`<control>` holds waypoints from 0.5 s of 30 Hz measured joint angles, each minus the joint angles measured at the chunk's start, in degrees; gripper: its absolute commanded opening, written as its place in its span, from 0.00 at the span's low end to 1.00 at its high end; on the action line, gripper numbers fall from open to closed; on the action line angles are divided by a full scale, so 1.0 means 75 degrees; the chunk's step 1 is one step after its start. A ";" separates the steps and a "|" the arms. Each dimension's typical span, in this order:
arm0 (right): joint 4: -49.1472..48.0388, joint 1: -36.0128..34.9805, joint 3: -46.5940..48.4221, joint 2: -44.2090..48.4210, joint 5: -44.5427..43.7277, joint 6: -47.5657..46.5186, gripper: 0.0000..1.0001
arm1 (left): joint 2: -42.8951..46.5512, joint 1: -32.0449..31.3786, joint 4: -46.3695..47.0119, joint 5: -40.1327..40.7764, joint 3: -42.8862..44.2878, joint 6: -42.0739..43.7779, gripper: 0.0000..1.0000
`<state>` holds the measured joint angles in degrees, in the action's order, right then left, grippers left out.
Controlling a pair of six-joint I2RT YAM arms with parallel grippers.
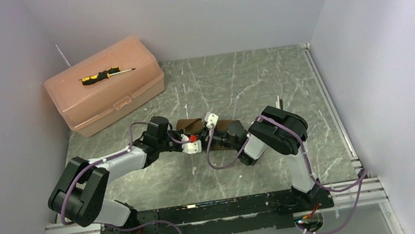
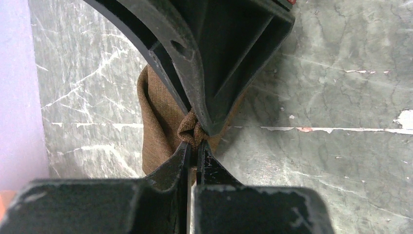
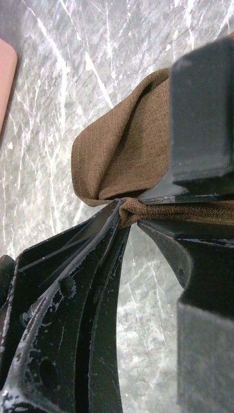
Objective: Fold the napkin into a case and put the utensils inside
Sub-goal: Pick up the top corner of the smaller rectangle folded napkin from the center of the board.
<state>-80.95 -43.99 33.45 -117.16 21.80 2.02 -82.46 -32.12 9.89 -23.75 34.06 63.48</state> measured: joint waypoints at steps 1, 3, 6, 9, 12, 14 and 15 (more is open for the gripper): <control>0.0017 0.0000 0.0000 0.0000 0.0015 0.0003 0.18 | 0.0000 0.0000 -0.0009 0.0015 0.0000 -0.0026 0.03; 0.0085 -0.0003 0.0000 0.0000 0.0052 0.0003 0.07 | 0.0000 0.0000 -0.0041 0.0029 0.0003 -0.0058 0.03; 0.0154 -0.0012 0.0000 0.0000 0.0108 0.0006 0.00 | 0.0000 -0.0003 -0.0070 0.0085 0.0003 -0.0137 0.22; 0.0219 -0.0012 0.0000 0.0000 0.0131 0.0058 0.00 | 0.0000 -0.0015 -0.0114 0.0163 0.0012 -0.0312 0.44; 0.0271 -0.0012 -0.0012 0.0000 0.0140 0.0143 0.00 | 0.0000 0.0015 -0.0379 0.0358 0.0248 -0.0676 0.46; 0.0277 -0.0012 -0.0064 0.0020 0.0140 0.0175 0.00 | 0.0000 0.0096 -0.0764 0.0458 0.0635 -0.1163 0.47; 0.0300 -0.0012 -0.0087 0.0044 0.0143 0.0198 0.00 | 0.0009 0.0160 -0.1011 0.0495 0.0874 -0.1460 0.48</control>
<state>-78.70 -44.07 32.80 -116.84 22.87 3.51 -82.39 -30.92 2.31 -20.03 40.62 52.53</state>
